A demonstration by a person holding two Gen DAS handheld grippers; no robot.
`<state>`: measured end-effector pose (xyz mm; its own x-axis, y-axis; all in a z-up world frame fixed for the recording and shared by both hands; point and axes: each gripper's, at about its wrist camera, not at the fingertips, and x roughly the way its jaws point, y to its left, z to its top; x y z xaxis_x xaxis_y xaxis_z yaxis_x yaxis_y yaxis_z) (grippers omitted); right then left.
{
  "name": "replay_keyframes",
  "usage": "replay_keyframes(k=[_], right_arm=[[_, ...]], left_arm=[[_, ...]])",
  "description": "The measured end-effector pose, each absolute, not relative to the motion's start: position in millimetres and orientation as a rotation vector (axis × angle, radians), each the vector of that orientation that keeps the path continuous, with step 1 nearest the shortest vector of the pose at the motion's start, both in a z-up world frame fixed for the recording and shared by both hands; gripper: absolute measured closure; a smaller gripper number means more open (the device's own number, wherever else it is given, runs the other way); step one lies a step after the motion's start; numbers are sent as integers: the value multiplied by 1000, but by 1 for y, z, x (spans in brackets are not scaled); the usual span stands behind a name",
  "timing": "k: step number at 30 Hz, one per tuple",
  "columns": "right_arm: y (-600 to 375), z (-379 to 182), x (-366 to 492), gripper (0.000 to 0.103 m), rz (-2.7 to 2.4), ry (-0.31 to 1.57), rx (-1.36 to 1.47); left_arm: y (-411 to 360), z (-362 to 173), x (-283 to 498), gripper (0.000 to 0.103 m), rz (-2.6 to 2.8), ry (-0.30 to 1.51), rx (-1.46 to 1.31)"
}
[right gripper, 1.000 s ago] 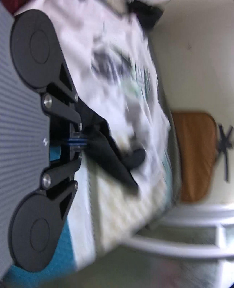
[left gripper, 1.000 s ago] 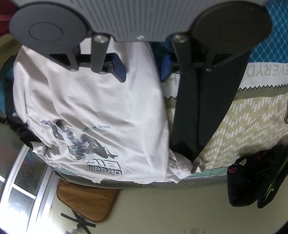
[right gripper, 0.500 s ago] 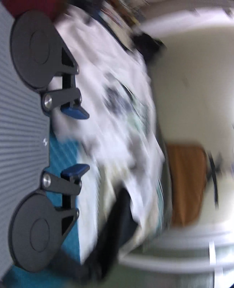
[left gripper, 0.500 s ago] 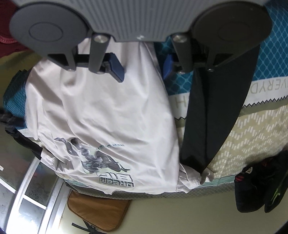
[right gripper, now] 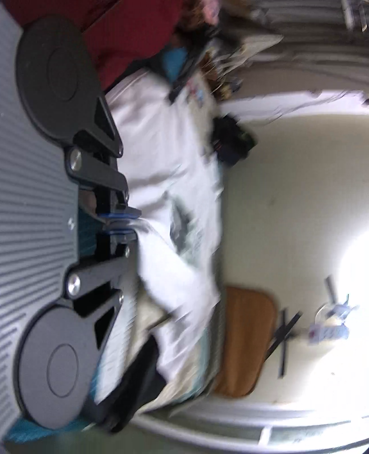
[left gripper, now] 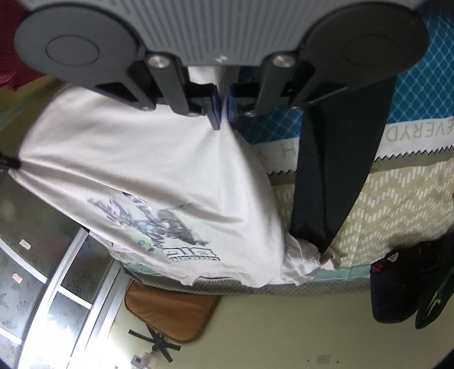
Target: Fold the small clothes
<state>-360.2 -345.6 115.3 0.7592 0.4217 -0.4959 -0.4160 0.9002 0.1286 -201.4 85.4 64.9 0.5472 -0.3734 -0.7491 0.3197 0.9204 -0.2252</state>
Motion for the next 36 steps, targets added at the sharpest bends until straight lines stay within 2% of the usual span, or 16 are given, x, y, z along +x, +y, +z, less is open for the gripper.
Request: replay_keyframes(k=[1,2,3,4,6,11,16,22,27,31,36], right_arm=[[-349,104,-356,87,405,583,7],[-353,92,-355,79,347,626,-4],[-355,78,-348,59,292,677,-18],[-358,66,-342,46,248,718,-37],[-366,58,-329,46,159,755,-43],[-371,90,-304,46,198,623,91],[-309,112,-262,46,474,524,136],[-147,117,-220,46,970,506,1],[-28,98,-201,46,1171,602,-153],[12,89,-178,46,1137,716,-204],[33,98,-167,45,1117,695,-301]], left_arm=[[85,59,-199,91,-396,922,-51],[84,54,-196,90,-377,941,-37],[85,47,-193,90,-359,961,-23],[86,41,-191,89,-351,984,-18],[92,40,-193,85,-345,990,-14],[124,64,-200,60,-236,867,-27],[168,79,-203,50,-71,793,-120],[207,91,-221,45,47,726,-188],[223,90,-245,40,85,684,-174],[233,85,-257,33,71,641,-194],[243,72,-251,30,53,632,-215]])
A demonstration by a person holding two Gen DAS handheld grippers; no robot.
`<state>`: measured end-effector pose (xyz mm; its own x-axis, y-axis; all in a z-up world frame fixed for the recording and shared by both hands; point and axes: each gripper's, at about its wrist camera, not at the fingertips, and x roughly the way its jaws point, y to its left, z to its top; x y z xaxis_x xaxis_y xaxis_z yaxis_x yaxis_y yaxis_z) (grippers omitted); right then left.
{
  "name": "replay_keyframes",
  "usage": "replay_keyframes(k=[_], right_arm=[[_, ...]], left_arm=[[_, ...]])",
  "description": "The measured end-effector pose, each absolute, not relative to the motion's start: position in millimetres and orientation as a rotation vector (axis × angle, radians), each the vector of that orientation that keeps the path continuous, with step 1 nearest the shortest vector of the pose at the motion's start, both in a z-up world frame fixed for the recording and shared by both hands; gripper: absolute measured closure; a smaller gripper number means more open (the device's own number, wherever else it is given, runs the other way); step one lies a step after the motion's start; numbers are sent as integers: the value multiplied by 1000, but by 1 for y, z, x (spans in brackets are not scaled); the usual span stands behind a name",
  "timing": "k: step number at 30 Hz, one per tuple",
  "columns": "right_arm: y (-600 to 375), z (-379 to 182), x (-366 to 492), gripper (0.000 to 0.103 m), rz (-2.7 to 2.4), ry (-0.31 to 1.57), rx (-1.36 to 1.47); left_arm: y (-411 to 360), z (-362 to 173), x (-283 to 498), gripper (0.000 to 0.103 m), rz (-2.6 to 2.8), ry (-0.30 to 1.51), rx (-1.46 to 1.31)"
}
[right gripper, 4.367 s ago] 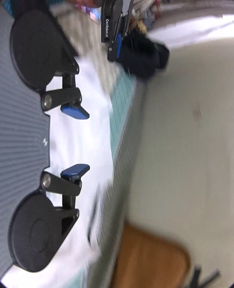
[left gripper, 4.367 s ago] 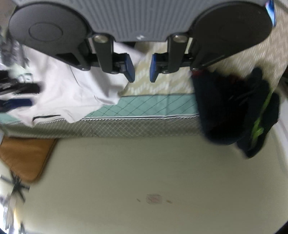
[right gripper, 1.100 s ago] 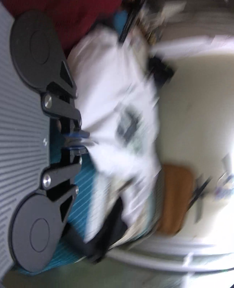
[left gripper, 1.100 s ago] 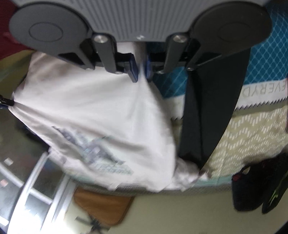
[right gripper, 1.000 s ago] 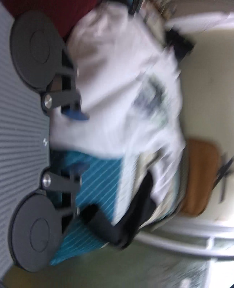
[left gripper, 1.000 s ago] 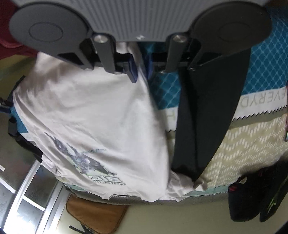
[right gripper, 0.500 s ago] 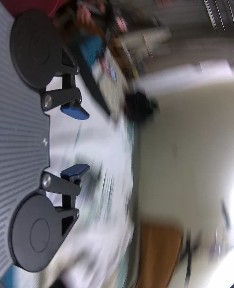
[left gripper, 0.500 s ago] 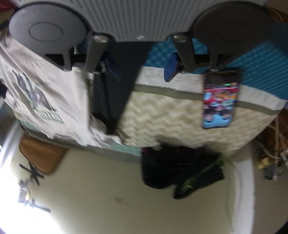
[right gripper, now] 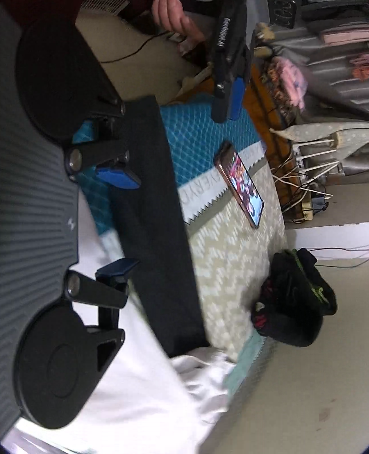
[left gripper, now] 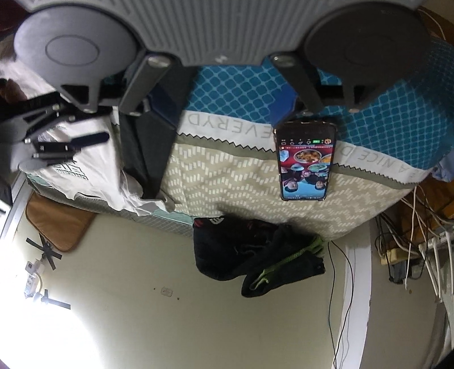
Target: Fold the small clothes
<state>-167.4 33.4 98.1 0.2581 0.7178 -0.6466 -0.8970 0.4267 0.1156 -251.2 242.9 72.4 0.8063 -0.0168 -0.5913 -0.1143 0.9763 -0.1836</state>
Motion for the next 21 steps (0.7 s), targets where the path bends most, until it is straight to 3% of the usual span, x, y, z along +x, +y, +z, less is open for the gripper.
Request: replay_keyframes(k=[4,8,9,11,12,14,21], right_arm=[[62,95,-170,20,1141,649,-414],[80,75,-147,22,1067,709,-480],[81,69,-139,29,1045,736,-475],[75,67,-126,62,1026,737,-391],[75,69,-122,101,1026,740,-390],[77,69,-111,100,1025,795,-324],[117,103,-92,100,1053,663,-261]], left_arm=[[255,67,-247,30,42,619,-258],[262,66,-247,30,24,591,-300],[262,66,-248,30,14,581,-308],[260,66,-247,30,-13,553,-315],[259,66,-246,30,-25,540,-317],[257,68,-241,30,-38,521,-318],[270,95,-242,30,20,417,-361]])
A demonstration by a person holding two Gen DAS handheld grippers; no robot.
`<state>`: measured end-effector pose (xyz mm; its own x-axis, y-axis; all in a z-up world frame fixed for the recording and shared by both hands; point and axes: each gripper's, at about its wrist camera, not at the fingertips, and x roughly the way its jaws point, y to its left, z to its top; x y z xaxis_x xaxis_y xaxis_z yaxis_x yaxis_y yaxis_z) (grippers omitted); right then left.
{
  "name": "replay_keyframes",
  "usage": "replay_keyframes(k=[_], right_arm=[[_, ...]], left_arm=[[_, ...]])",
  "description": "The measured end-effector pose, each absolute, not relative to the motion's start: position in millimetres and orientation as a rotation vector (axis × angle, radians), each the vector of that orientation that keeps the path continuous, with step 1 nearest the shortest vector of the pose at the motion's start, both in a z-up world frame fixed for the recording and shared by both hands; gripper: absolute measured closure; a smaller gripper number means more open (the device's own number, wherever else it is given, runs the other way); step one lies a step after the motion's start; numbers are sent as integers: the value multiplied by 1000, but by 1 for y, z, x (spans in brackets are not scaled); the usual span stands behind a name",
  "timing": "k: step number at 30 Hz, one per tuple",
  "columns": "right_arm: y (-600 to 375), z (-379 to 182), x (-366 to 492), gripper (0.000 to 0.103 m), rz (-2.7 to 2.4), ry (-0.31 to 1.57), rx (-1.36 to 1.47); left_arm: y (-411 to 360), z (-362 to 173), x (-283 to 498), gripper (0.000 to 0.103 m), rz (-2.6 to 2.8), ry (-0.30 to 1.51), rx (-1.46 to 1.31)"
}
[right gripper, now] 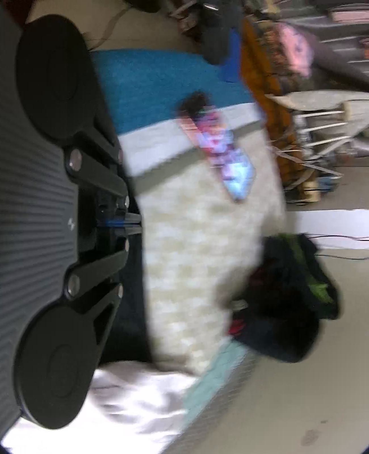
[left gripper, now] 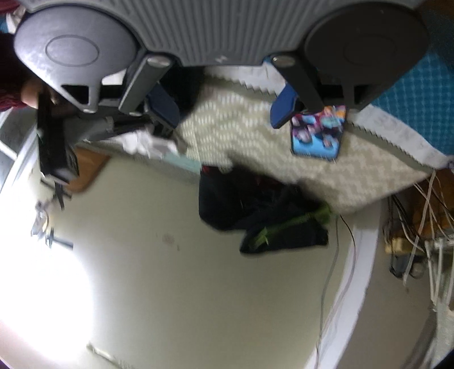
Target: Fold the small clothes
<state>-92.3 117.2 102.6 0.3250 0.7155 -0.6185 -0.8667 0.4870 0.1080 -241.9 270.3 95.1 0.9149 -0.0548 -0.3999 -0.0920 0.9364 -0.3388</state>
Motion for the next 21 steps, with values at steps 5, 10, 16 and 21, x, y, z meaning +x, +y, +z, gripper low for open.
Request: replay_keyframes(k=[5,10,16,21], right_arm=[[100,183,-37,100,1017,507,-24],[7,231,18,100,876,425,228],[-147,202,31,100,657,401,430],[-255,129,16,89,371,469,426]], left_arm=[[271,111,-256,27,51,375,-360],[258,111,-239,26,26,404,-351],[219,110,-173,26,-97,469,-298],[166,105,-98,24,-234,517,-246]])
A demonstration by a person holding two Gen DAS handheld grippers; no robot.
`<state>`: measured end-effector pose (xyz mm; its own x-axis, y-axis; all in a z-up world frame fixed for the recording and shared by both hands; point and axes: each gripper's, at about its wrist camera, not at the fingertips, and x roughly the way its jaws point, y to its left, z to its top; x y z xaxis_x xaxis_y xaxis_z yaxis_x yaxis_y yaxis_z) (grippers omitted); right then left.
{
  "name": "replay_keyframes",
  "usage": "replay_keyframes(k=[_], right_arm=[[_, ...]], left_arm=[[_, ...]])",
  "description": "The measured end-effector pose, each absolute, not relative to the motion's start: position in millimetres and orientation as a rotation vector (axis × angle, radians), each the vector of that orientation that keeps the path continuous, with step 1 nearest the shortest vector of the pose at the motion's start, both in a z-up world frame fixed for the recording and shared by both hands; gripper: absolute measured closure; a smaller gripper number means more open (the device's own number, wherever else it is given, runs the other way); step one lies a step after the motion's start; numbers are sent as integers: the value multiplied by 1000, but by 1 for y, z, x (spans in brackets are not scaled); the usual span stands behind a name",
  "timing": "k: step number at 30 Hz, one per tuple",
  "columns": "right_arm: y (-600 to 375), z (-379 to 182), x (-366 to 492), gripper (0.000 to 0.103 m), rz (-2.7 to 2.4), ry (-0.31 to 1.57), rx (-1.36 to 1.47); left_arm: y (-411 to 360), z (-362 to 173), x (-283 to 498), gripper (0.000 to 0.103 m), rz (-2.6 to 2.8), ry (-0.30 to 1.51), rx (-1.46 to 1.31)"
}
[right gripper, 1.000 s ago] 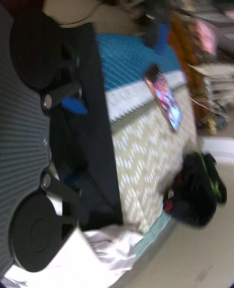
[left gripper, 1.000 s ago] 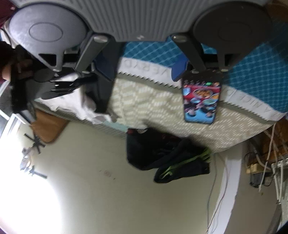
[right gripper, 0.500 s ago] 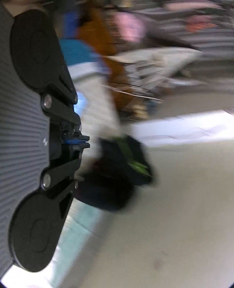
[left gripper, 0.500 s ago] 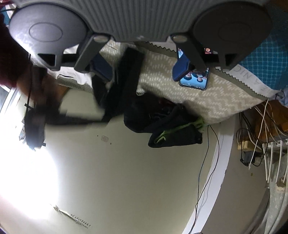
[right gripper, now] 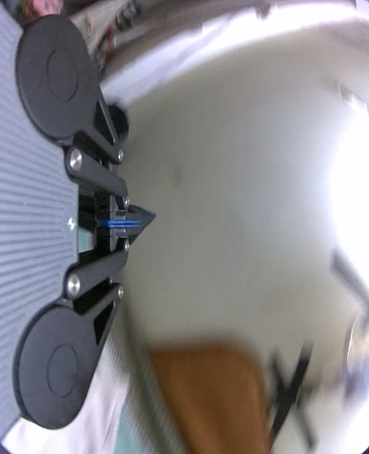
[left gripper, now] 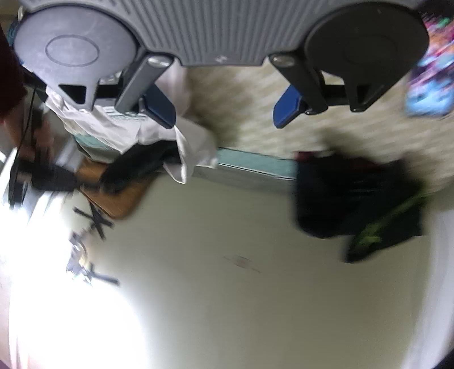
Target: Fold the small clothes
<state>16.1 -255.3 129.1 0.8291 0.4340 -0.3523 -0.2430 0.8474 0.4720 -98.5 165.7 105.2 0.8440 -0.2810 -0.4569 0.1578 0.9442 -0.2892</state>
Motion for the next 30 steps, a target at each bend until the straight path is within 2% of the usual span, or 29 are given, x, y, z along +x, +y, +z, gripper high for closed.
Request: replay_keyframes(k=[1,2,3,7,12,13,14,15,16,21,26,27,28,29,30], right_arm=[[-273,110,16,70,295,525,398],[-288,94,16,59,251,583,397],[-305,79,13,56,224,622,425],[-338,55,-6,56,234,632,534],[-322,58,5,51,309,633,457],[-314,57,13,47,321,637,424],[-303,58,18,46,324,638,387],[-293,58,24,45,322,638,343],[-283,57,31,45,316,638,303],[-249,62,65,45,376,645,241],[-201,56,104,39,427,713,90],[-194,50,112,39,414,741,70],[-190,43,120,43,389,773,52],[-187,35,125,54,366,809,40],[-187,29,128,87,348,834,38]], left_arm=[[151,102,-78,23,-254,533,-226],[141,98,-62,23,-264,551,-210],[129,93,-44,23,-268,576,-197],[85,72,22,23,-275,683,-163],[35,58,73,26,-305,712,-77],[27,53,82,45,-304,726,-54],[21,46,90,77,-304,750,-30],[15,39,99,92,-289,779,-4],[11,31,108,96,-260,804,16],[58,27,114,96,-101,754,-114],[84,12,117,96,-88,764,-221],[83,8,118,96,-86,769,-207],[80,7,117,96,-85,766,-183],[76,6,117,95,-84,758,-162],[74,6,115,95,-83,750,-142]])
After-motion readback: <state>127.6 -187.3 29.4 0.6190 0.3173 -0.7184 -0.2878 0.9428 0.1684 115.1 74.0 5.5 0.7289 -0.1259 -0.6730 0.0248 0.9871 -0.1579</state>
